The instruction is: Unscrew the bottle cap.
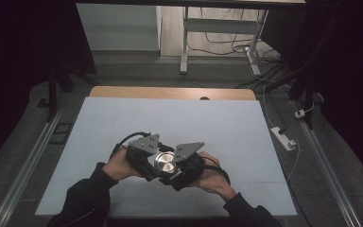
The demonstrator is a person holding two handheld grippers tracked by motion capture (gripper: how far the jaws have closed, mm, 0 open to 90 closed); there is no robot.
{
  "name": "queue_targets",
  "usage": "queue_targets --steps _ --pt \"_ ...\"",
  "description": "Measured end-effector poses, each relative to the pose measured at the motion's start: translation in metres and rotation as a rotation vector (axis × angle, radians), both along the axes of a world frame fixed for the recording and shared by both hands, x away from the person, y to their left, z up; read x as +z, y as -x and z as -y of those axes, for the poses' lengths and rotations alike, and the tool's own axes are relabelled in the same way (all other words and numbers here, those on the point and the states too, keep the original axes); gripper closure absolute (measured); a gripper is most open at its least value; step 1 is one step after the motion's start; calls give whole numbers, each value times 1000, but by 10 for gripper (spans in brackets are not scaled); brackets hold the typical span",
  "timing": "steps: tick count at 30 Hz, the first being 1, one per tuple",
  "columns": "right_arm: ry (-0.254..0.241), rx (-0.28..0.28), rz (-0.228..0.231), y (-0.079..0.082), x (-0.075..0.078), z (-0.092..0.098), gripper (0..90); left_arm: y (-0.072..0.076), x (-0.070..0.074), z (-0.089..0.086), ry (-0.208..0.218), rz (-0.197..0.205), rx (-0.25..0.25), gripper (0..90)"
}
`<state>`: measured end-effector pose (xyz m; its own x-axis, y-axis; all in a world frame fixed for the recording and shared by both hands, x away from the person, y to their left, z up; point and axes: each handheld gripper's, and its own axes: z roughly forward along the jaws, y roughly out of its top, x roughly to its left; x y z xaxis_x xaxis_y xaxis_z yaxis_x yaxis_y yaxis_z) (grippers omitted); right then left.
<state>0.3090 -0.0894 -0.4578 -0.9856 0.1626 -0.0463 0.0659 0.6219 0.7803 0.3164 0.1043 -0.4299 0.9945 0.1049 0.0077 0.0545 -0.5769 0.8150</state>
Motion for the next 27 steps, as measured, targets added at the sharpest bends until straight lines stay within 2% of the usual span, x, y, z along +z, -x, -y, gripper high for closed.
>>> queue_targets --steps 1,2,3,4,5,7,8,9,10,11,12,13,14,15,17,18,19,21,22,24,25,27 --pt "-4 -34 -3 -2 0 1 149 0 0 0 0 0 0 201" --pt "-7 -68 -3 -3 1 2 149 -1 0 2 3 3 43 201" --pt "-7 -68 -3 -3 1 2 149 -1 0 4 10 -4 93 201" --pt "-9 -137 10 -7 0 4 149 0 -1 10 16 -6 201 201" --pt "-9 -137 10 -7 0 4 149 0 -1 10 16 -6 201 201" --pt "-3 -216 24 -10 -1 6 149 1 -3 16 22 -4 269 199" --pt "-7 -224 26 -11 -2 7 149 1 -4 17 43 -15 283 197" --pt "-7 -224 26 -11 -2 7 149 -1 -5 16 59 -28 273 197" --pt "-24 -227 11 -10 -2 8 149 -5 -4 10 107 -83 228 161" --pt "-24 -227 11 -10 -2 8 149 -5 -4 10 107 -83 228 130" --pt "-26 -209 12 -9 -2 8 149 -7 1 2 145 -92 194 111" --pt "-26 -209 12 -9 -2 8 149 -7 1 2 145 -92 194 97" --pt "-25 -180 14 -8 -1 7 149 -8 7 -6 139 -99 138 70" --pt "-24 -162 7 -8 -1 6 149 -8 7 -6 139 -99 138 60" --pt "-22 -115 -7 -6 0 5 149 -6 10 -11 89 -76 56 59" --pt "-22 -115 -7 -6 0 5 149 -5 10 -13 63 -49 29 59" --pt "-16 -62 -11 -3 0 3 149 -3 10 -13 39 -36 5 67" --pt "-10 -46 -17 -1 1 2 149 0 9 -12 7 -13 -52 76" --pt "-8 -4 -16 2 1 0 149 2 6 -8 -27 -3 -81 96" --pt "-8 23 -14 5 1 -2 149 3 4 -6 -41 10 -91 168" --pt "-8 23 -14 5 1 -2 149 4 3 -5 -42 17 -104 168" --pt "-1 23 -11 6 2 -3 149 5 2 -4 -32 20 -85 197"
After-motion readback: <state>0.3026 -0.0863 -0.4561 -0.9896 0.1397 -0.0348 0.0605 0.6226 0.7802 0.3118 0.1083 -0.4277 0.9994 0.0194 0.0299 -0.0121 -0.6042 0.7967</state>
